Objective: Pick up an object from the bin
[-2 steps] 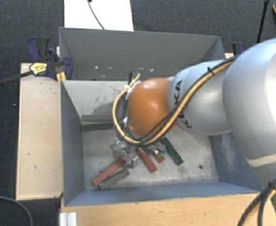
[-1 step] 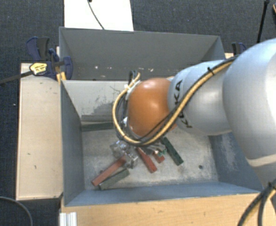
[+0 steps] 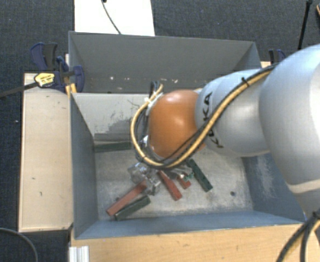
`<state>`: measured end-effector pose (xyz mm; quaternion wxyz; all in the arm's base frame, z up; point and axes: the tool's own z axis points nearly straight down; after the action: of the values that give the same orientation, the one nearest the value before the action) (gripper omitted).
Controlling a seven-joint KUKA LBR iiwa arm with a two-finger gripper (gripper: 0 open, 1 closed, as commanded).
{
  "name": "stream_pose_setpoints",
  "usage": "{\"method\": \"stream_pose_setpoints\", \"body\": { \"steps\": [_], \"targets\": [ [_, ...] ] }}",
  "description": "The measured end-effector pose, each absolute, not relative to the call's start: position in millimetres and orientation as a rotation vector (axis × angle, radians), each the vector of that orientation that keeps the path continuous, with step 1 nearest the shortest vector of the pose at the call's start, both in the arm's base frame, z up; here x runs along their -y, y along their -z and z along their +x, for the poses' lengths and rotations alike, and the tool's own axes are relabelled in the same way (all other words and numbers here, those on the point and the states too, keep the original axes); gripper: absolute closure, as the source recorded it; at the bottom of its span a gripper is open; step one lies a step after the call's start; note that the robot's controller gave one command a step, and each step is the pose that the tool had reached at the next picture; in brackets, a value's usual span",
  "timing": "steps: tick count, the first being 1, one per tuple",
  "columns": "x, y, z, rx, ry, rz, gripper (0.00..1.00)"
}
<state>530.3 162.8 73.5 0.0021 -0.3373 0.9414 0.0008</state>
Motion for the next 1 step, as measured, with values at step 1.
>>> {"method": "stream_pose_setpoints", "body": {
  "steps": [1],
  "targets": [
    [-162.8, -82.8, 530.4, -2.954, -0.002, -1.057, 1.0]
  ]
}}
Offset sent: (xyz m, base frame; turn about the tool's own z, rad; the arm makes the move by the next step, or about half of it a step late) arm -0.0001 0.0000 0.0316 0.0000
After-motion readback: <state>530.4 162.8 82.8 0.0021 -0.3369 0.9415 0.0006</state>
